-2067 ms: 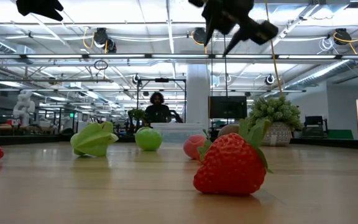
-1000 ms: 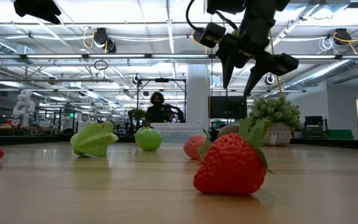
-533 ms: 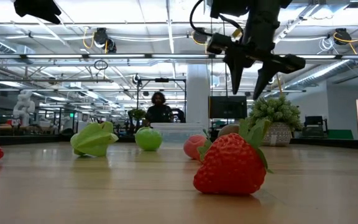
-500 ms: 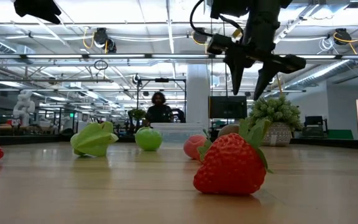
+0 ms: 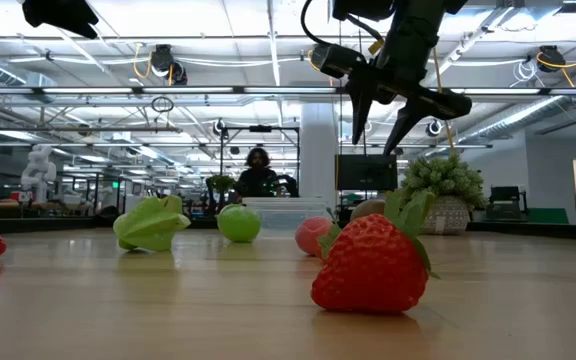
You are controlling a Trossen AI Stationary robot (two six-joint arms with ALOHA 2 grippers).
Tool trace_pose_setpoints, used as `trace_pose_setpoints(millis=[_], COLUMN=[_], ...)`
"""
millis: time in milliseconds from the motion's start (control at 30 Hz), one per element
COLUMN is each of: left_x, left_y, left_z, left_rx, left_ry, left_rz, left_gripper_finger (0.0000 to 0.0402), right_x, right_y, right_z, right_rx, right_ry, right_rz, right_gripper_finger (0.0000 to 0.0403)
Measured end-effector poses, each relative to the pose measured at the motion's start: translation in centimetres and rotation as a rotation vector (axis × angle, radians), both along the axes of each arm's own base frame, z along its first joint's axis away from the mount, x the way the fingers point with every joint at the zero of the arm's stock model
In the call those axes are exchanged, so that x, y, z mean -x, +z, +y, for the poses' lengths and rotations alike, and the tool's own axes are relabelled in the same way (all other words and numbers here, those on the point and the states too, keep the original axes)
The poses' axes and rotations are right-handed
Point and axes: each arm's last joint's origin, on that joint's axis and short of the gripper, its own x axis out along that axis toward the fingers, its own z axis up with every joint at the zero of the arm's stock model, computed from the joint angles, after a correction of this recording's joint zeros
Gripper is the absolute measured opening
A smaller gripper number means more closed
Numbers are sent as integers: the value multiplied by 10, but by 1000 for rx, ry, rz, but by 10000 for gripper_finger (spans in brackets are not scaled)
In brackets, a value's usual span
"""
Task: Pick and placing Produce into tupperware
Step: Put the kiwi into the transparent bin
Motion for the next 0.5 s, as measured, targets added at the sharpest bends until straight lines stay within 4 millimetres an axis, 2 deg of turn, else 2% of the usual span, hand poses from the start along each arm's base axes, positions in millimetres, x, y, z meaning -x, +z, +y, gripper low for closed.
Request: trace_pose_setpoints(millis=[367, 500], left_x=[0, 0], left_y=[0, 0], left_z=[0, 0], left_rx=[2, 2], left_ry=[-2, -2], left_rz=[0, 0], left_gripper_finger=[205, 205], right_x=[-3, -11], right_y=[1, 2], right_z=[-1, -1], right_rx=[-17, -47], right_ry=[-40, -38], right_rz=[-37, 0], right_gripper_finger=[180, 180])
